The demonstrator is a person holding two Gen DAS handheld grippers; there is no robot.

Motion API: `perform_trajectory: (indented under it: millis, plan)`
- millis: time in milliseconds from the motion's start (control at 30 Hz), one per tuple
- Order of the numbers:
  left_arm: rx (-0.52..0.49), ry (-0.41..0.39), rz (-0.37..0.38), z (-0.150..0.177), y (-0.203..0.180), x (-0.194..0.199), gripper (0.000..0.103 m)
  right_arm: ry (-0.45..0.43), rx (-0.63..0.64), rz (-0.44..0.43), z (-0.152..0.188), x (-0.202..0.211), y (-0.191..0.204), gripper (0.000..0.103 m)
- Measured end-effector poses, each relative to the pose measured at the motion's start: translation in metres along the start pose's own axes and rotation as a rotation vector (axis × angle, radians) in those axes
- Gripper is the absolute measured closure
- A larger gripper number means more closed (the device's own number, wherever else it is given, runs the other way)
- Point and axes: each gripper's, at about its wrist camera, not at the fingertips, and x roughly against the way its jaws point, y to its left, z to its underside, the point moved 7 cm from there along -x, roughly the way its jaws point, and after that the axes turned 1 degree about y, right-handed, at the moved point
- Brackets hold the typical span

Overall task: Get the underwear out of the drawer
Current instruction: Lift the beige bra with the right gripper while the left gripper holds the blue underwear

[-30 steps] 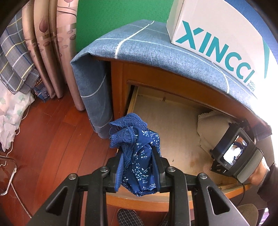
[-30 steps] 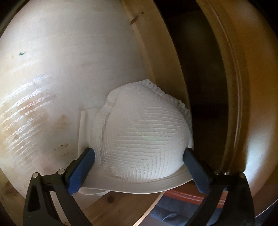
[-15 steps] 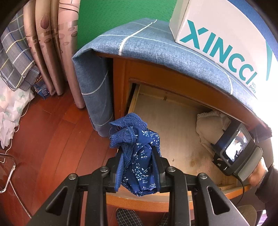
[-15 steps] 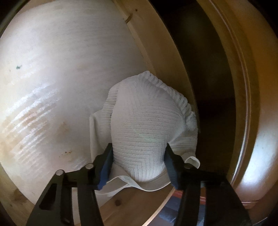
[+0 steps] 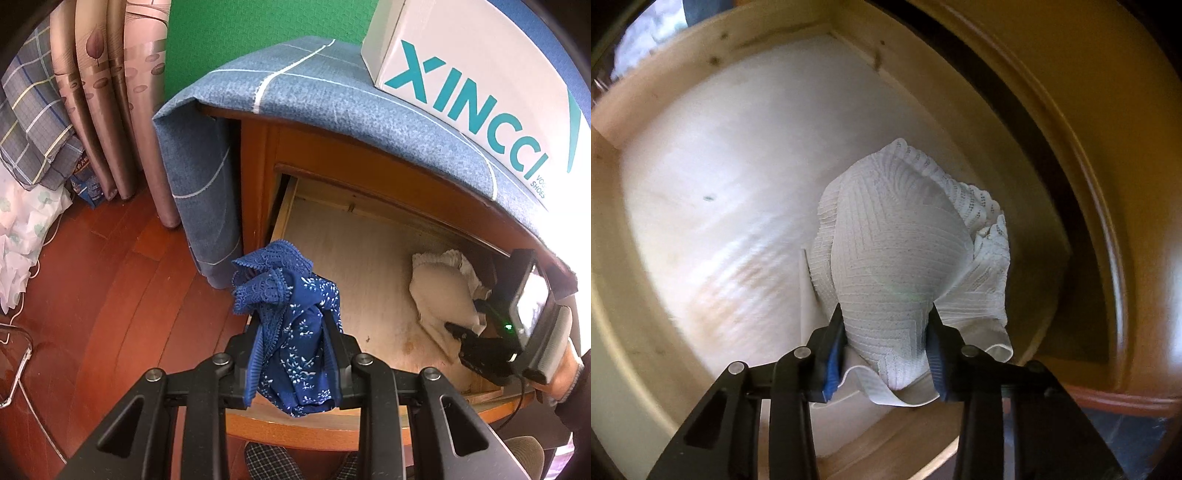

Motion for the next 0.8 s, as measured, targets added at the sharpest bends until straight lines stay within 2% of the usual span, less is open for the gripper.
perform_trajectory:
  millis: [133,267,333,467,500,533,600,800]
  plan:
    - [0.003,0.002,0.0,-0.001,0.0,-0.002,0.074,0.002,-0.023,-0.114,-0.002,0.01,0.014,0.068]
    - [0.006,0.003,0.004,-0.002,0.002,-0.003,0.074,0.004,-0.019,-0.161,-0.001,0.02,0.02,0.068]
    - [0.006,0.003,0.003,-0.002,0.002,-0.003,0.074,0.006,-0.001,-0.145,-0.001,0.022,0.024,0.067]
    - [0.009,0.004,0.007,-0.002,0.003,-0.004,0.074,0.01,0.006,-0.106,-0.001,0.023,0.021,0.046]
    - [0.01,0.005,0.011,-0.001,0.003,-0.005,0.074,0.004,0.014,-0.094,-0.009,0.03,0.01,0.042]
    - [0.011,0.006,0.009,-0.001,0.004,-0.005,0.074,0.0,0.018,-0.09,-0.012,0.033,0.009,0.04]
    - [0.013,0.008,0.012,-0.001,0.004,-0.006,0.074,-0.003,0.031,-0.068,-0.014,0.037,0.012,0.03]
    - [0.006,0.01,0.004,-0.002,0.003,-0.007,0.074,0.018,0.089,-0.047,-0.027,0.032,0.013,0.021]
